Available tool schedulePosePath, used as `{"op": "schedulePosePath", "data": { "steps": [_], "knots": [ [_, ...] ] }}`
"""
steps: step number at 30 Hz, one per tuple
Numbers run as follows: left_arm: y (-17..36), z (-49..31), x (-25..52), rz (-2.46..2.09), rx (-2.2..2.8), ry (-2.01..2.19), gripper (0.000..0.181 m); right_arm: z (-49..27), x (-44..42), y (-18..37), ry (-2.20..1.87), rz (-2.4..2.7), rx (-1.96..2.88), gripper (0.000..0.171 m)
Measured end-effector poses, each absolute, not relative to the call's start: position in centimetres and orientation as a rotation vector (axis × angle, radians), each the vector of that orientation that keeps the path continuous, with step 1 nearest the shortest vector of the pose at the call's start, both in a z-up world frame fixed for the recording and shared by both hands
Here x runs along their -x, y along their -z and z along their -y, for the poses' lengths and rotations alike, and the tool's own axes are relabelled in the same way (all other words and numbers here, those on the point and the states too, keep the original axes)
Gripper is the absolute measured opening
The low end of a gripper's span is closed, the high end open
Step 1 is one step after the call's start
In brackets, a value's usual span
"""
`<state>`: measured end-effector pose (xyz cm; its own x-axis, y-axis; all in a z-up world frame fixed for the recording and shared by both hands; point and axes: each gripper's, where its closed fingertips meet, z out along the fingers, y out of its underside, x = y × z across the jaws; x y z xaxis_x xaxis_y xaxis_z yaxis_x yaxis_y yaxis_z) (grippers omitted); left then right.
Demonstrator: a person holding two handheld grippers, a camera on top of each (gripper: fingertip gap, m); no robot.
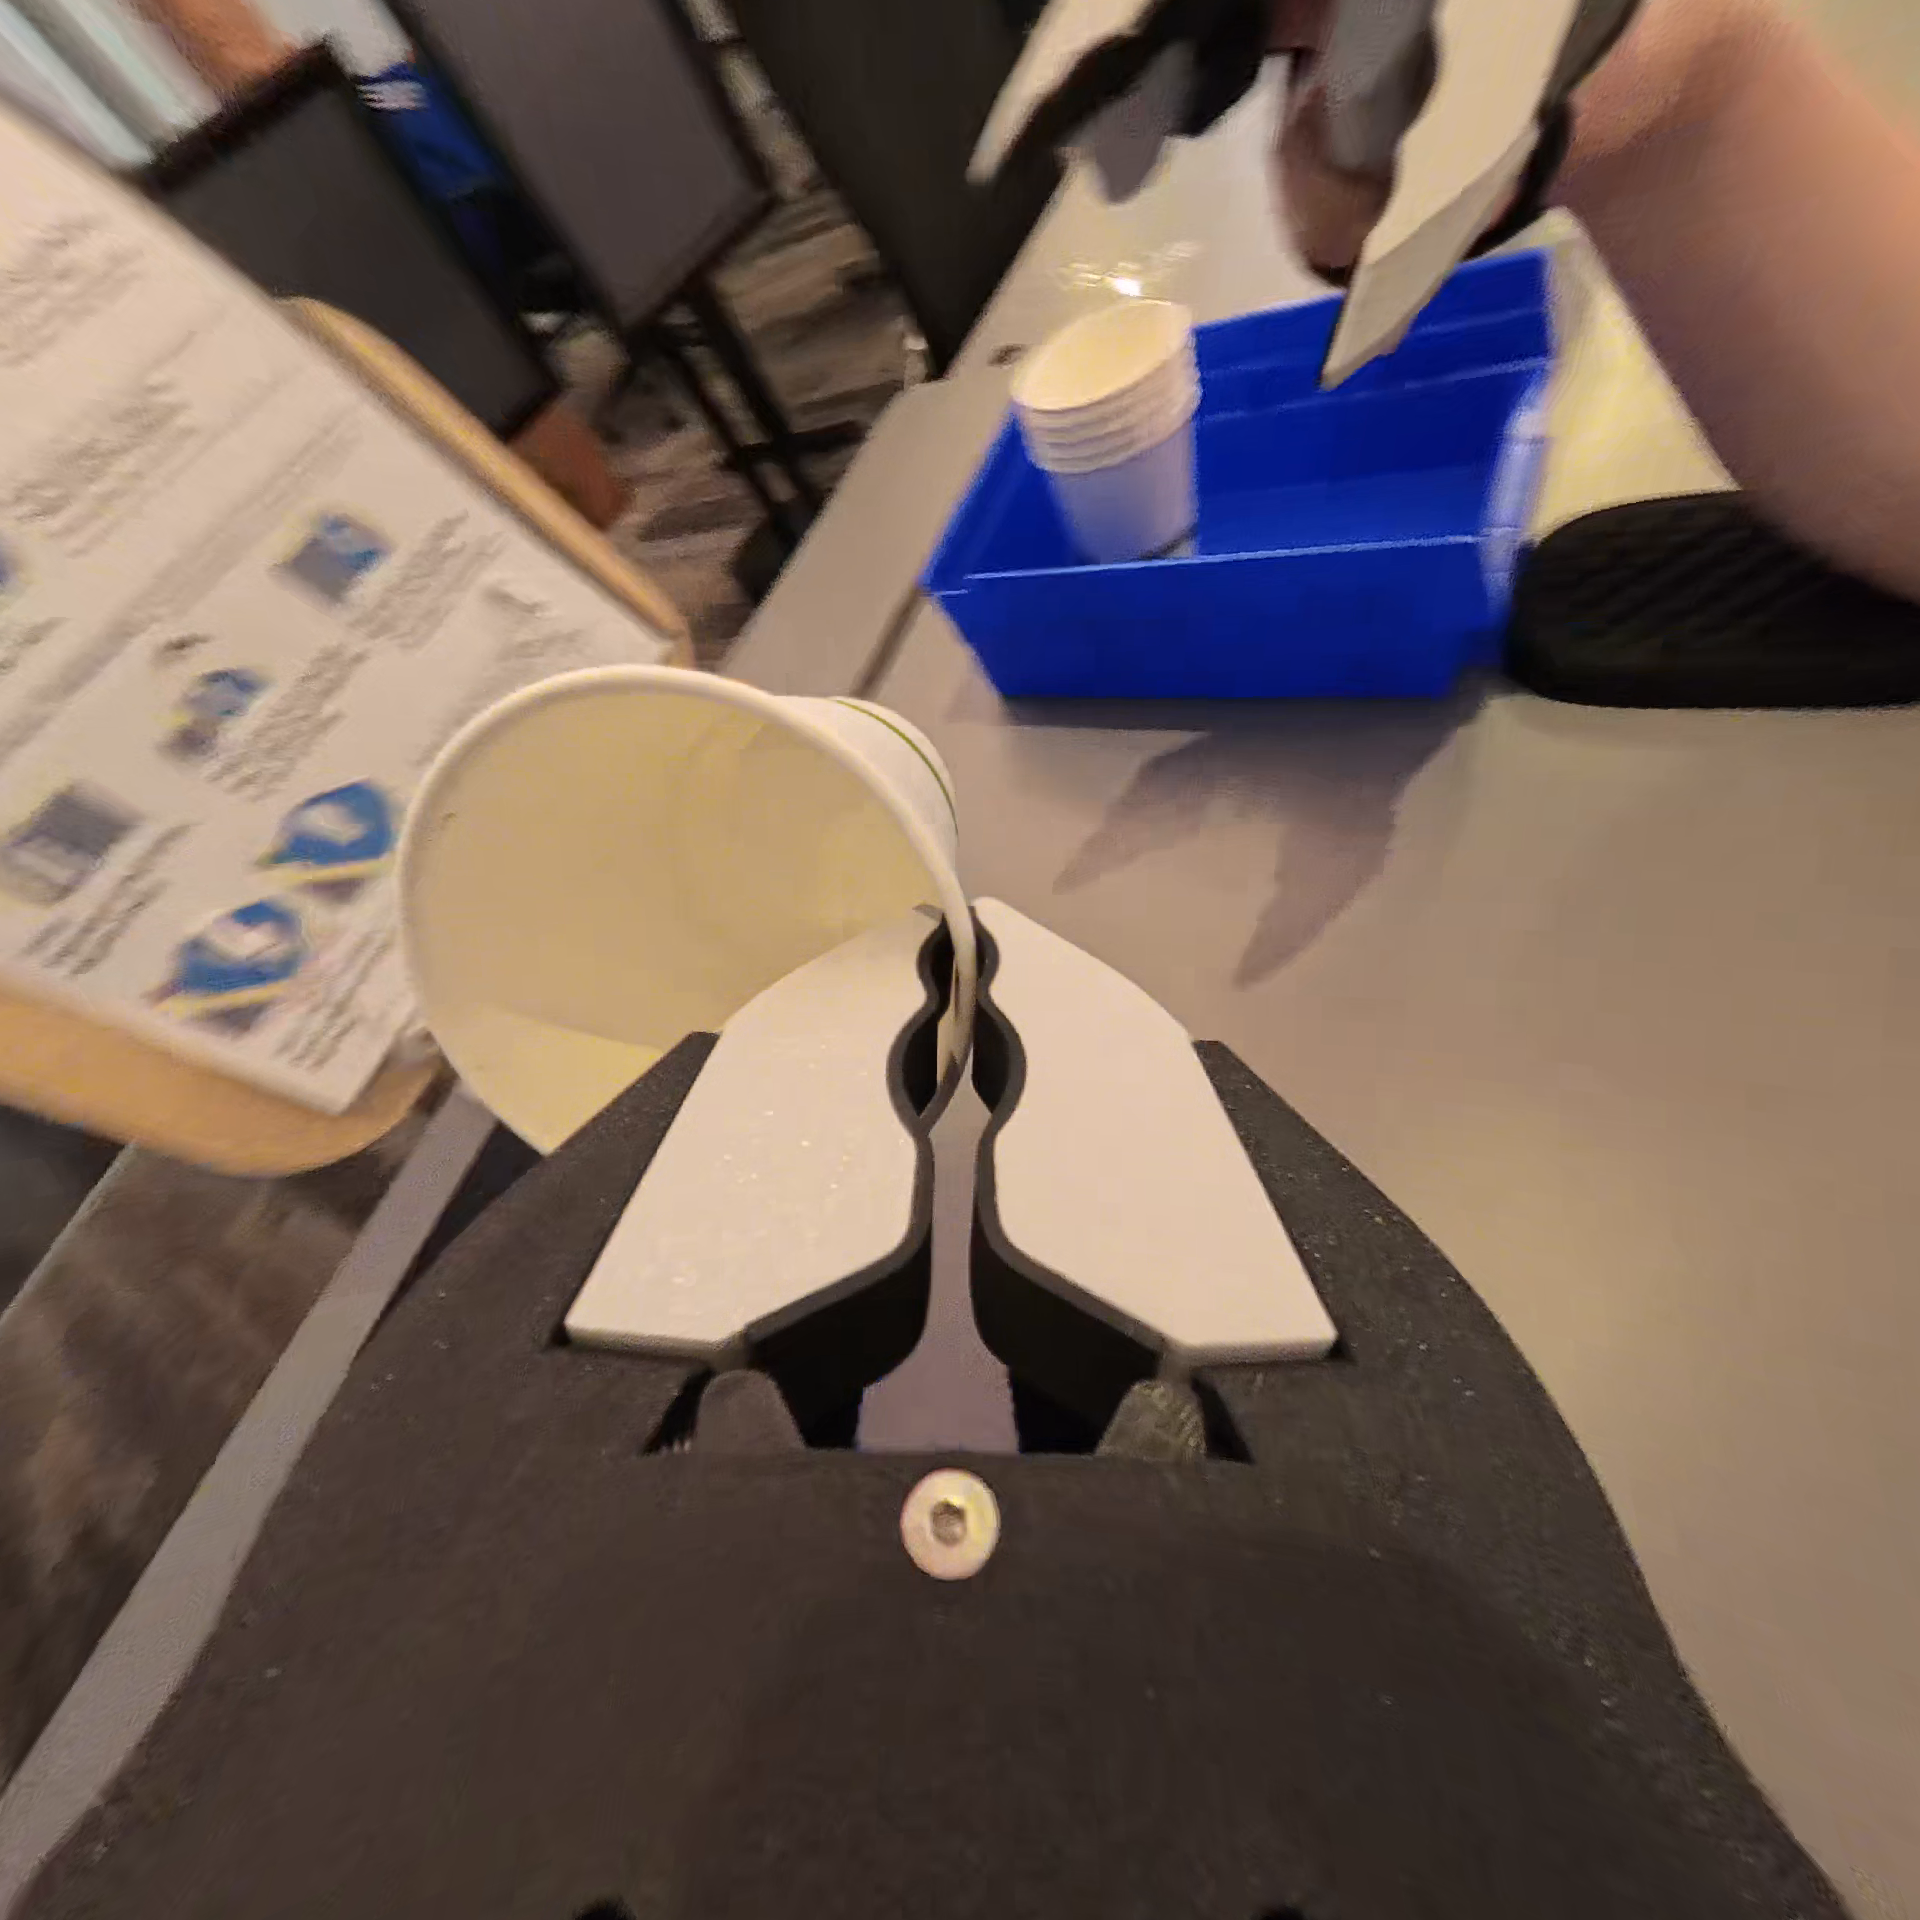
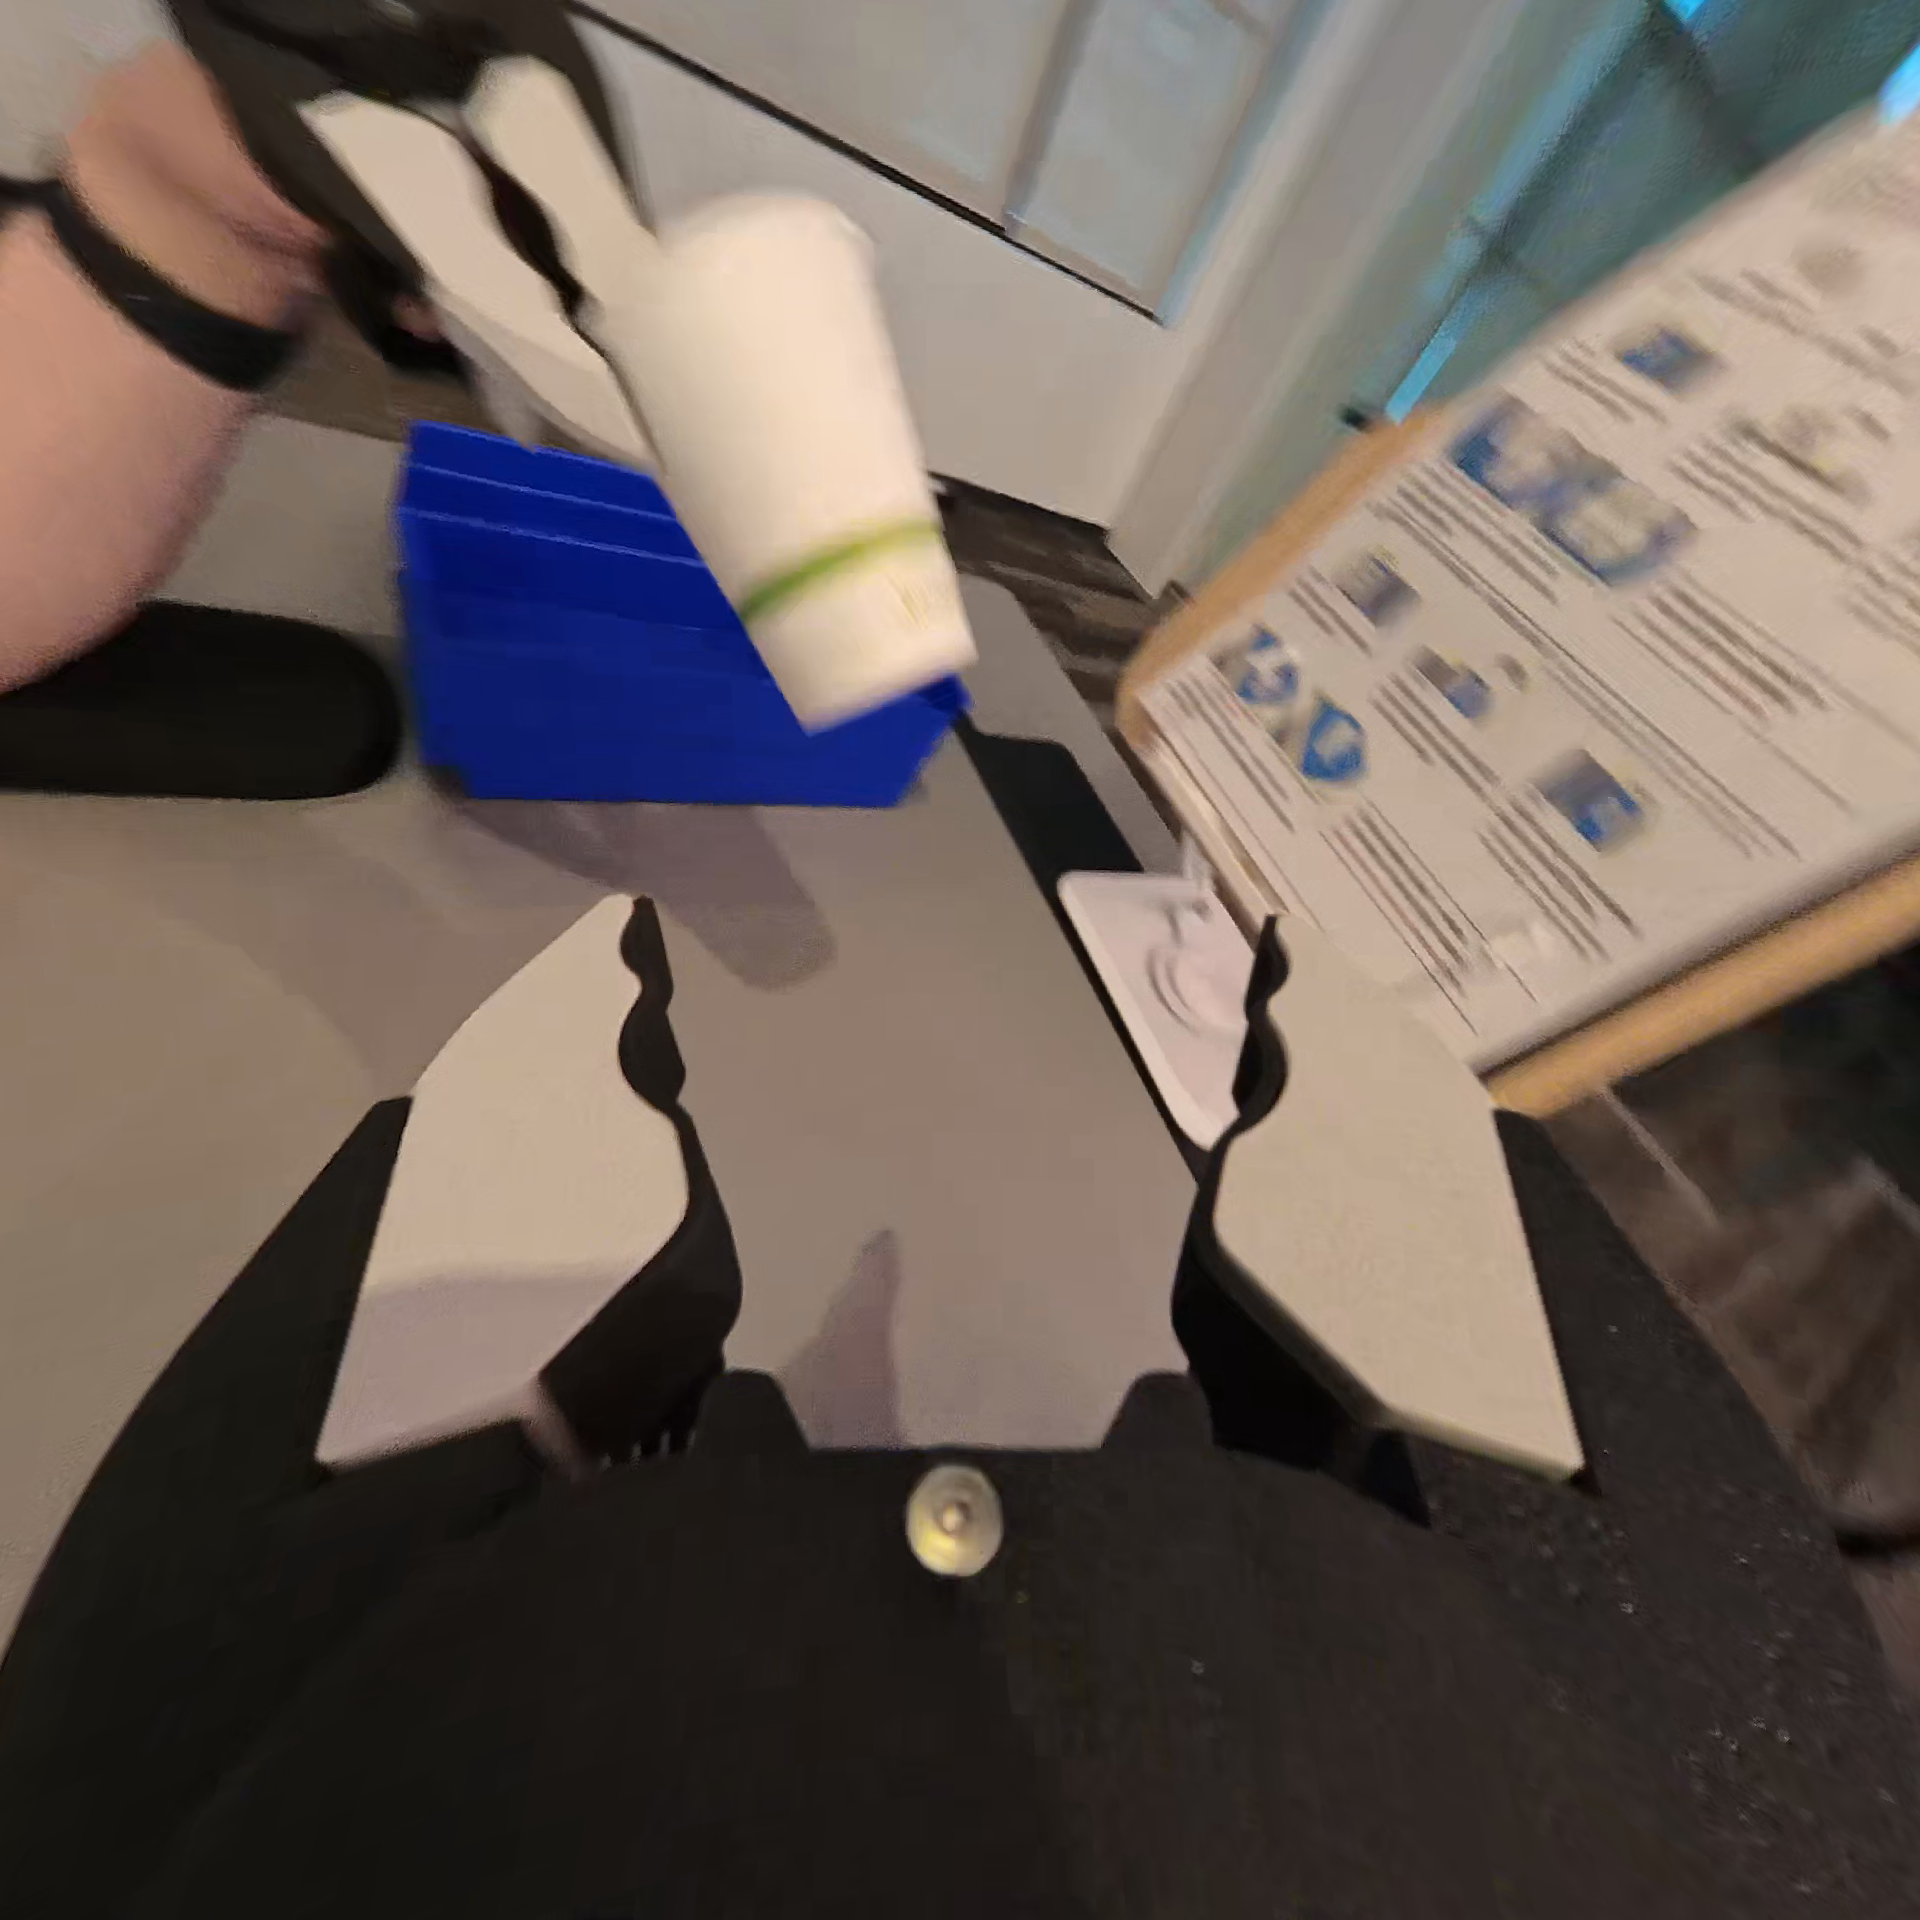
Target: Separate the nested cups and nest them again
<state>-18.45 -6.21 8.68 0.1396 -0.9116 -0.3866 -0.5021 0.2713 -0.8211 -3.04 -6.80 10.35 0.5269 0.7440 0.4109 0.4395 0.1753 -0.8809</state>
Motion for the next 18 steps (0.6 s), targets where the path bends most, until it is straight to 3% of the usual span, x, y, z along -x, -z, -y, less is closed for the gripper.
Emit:
{"op": "schedulePosePath", "data": {
  "steps": [6,18],
  "knots": [
    [-5.6,10.8,13.6,-1.739,1.243,0.435,0.0,9.0,9.3,-7.1,-0.42,1.293,1.495,0.103],
    [-1.6,16.5,12.3,-2.079,1.027,0.417,0.0,13.2,13.0,-2.8,-0.987,1.525,1.55,0.097]
  ]
}}
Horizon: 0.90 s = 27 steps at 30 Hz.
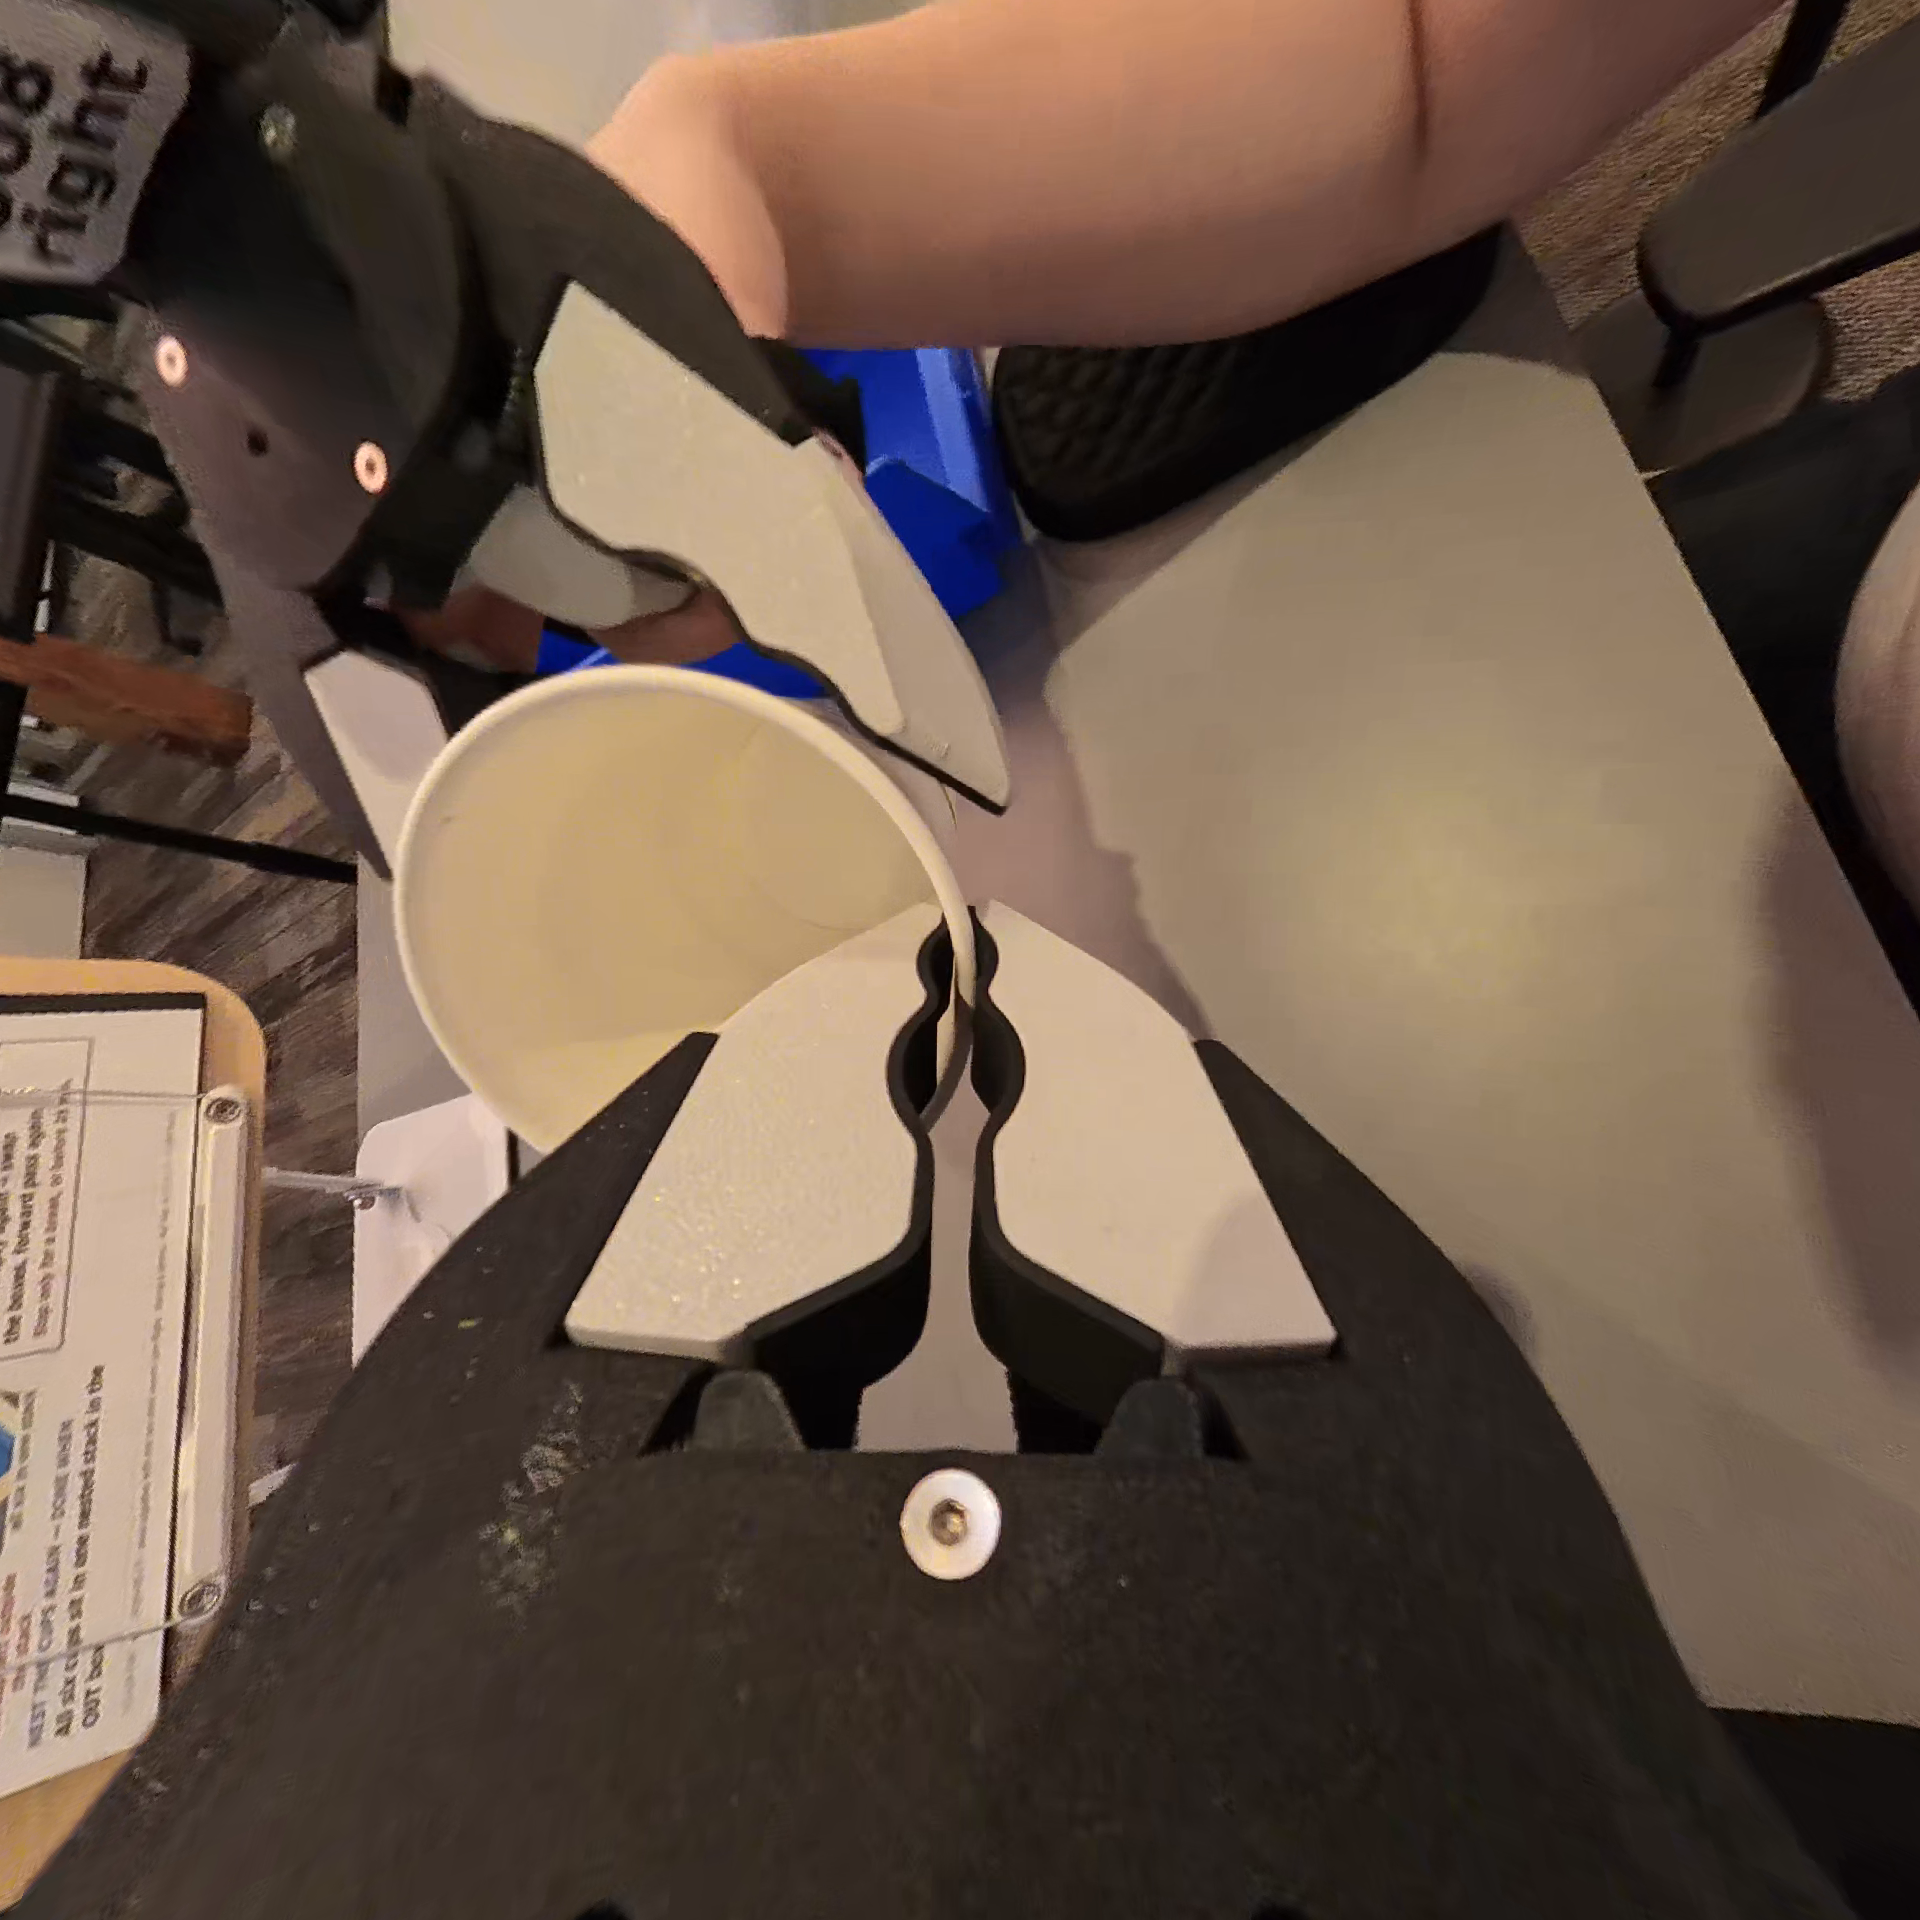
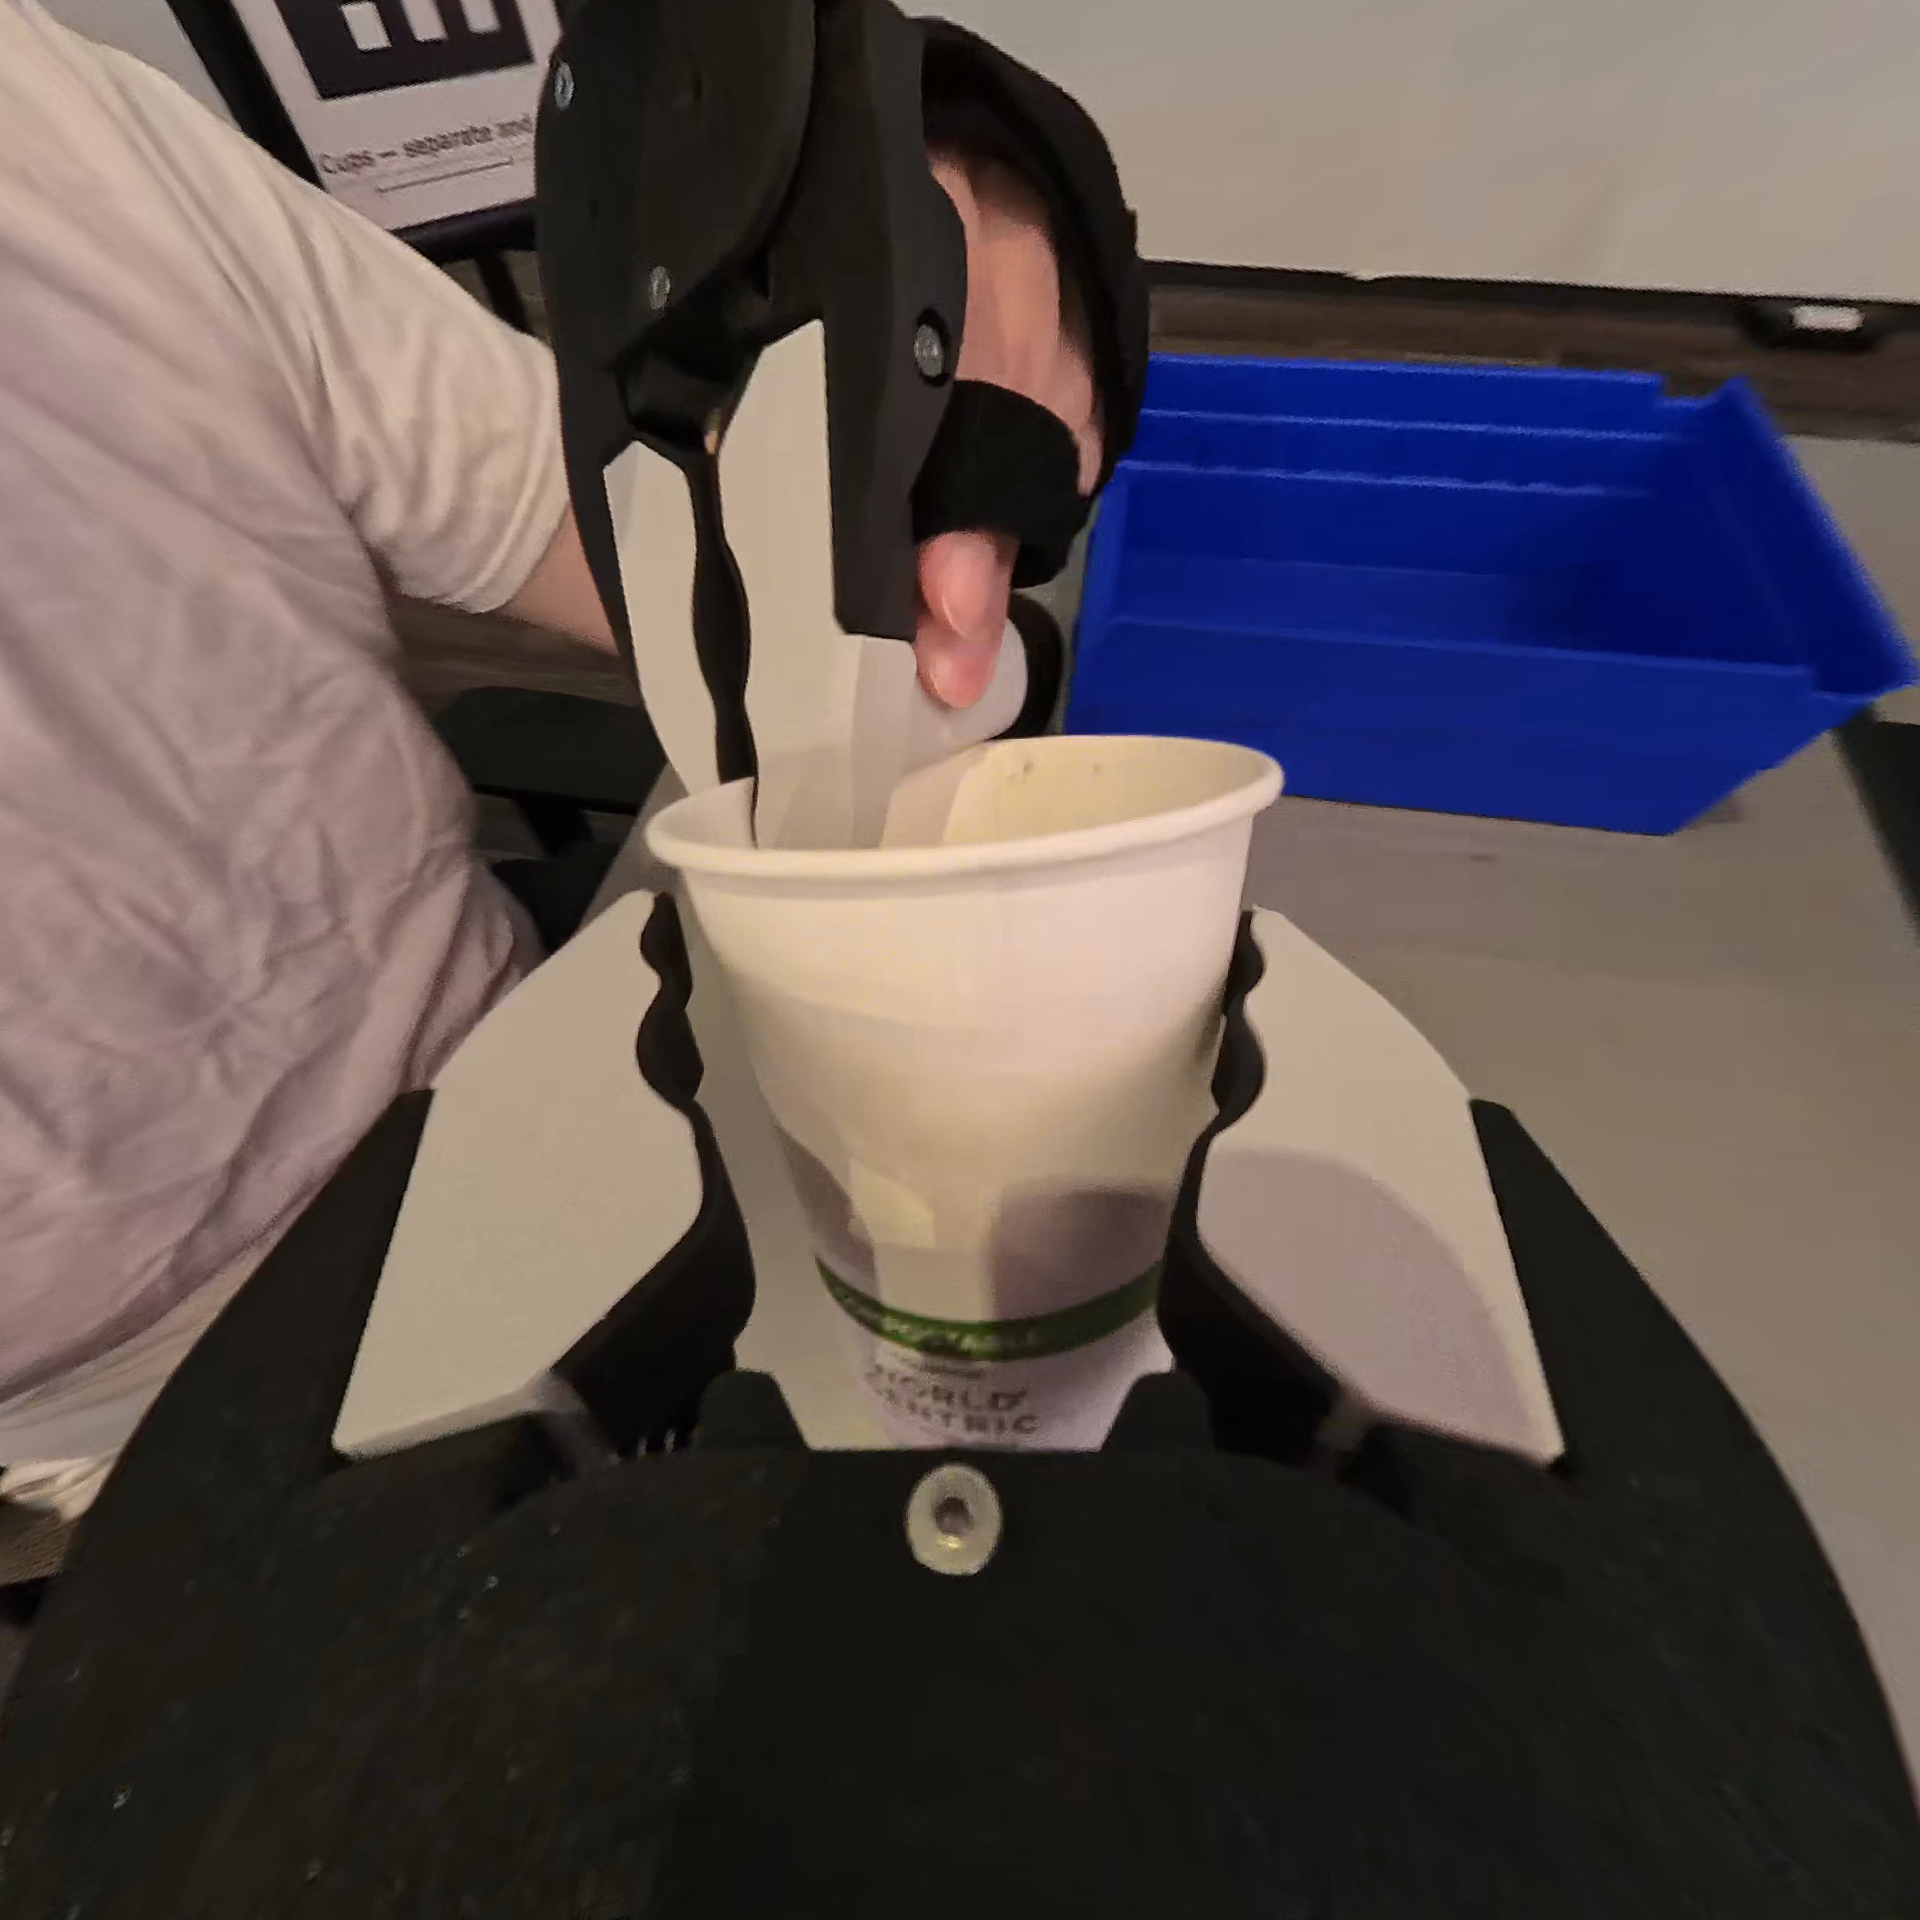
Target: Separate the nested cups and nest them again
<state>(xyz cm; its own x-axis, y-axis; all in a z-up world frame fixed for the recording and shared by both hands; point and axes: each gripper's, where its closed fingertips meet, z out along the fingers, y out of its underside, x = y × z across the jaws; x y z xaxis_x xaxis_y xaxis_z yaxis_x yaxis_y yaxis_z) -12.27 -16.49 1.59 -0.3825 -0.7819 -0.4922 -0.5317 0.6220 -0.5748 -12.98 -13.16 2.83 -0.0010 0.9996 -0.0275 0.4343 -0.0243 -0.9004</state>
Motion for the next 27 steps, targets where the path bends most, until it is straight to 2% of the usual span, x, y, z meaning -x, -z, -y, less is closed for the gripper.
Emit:
{"op": "schedulePosePath", "data": {
  "steps": [12,15,19,21,24,27],
  "knots": [
    [-1.3,17.3,11.9,-2.1,0.986,0.426,0.002,14.3,12.9,-1.6,-1.124,1.602,1.575,0.093],
    [-2.4,16.1,11.6,-1.999,0.975,0.371,0.022,13.9,12.5,-1.9,-1.125,1.58,1.563,0.092],
    [-4.6,14.6,12.6,-1.88,1.001,0.335,0.032,12.8,11.4,-2.3,-1.068,1.539,1.574,0.092],
    [-6.5,13.8,13.7,-1.792,1.018,0.342,0.036,11.4,9.8,-2.7,-0.988,1.479,1.606,0.092],
    [-8.9,13.0,15.6,-1.689,1.054,0.384,0.033,8.3,5.1,-5.4,-0.816,1.261,1.6,0.093],
    [-9.6,12.6,17.0,-1.651,1.1,0.407,0.029,3.3,-4.3,-10.0,-0.527,0.785,1.534,0.093]
  ]
}}
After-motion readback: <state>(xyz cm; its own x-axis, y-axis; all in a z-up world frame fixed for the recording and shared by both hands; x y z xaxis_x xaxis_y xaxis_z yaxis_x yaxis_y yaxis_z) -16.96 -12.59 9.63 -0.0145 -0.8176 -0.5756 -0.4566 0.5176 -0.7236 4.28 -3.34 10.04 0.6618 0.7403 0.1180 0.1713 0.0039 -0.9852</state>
